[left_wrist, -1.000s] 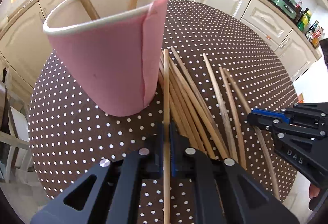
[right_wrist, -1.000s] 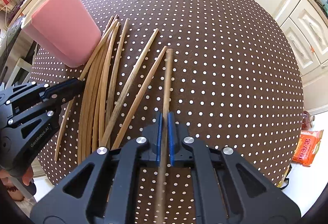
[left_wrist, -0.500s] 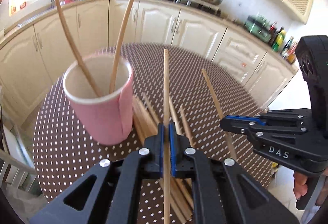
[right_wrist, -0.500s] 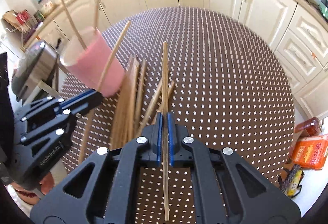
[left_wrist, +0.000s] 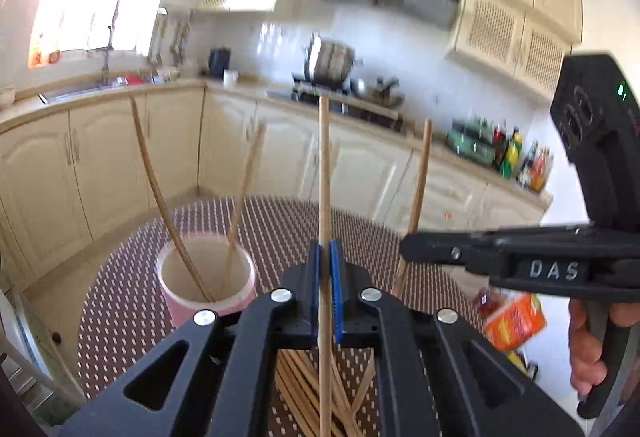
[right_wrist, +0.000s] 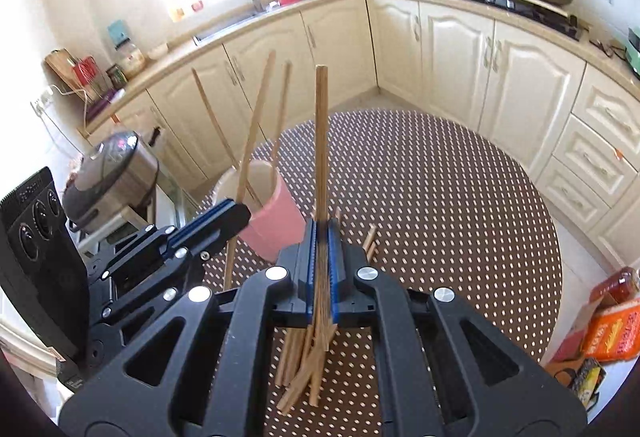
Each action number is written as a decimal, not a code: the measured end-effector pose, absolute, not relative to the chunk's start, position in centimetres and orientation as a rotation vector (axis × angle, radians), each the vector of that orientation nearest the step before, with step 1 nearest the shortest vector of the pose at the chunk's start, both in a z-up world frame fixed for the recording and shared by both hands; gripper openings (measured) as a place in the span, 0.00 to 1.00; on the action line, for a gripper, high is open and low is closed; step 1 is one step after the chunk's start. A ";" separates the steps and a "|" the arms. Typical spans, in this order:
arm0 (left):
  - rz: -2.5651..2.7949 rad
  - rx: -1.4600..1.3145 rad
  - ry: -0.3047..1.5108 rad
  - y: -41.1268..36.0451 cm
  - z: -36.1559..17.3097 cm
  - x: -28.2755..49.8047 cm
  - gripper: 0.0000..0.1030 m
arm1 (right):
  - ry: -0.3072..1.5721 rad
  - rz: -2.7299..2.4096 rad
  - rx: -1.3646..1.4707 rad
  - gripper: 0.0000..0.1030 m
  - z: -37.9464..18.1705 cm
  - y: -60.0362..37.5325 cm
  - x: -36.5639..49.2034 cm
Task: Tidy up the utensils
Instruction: 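Carry both chopsticks over the pink cup, drop them in, open both grippers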
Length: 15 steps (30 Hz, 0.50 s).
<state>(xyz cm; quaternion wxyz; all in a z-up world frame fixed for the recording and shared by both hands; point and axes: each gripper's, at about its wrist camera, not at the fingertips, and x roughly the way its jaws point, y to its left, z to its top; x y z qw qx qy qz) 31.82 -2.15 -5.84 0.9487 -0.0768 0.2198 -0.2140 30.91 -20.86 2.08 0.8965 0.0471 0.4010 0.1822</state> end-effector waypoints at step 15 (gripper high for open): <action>-0.295 -0.216 0.107 1.5 -2.3 33.3 0.06 | 0.683 0.435 0.118 0.06 6.3 -16.6 32.2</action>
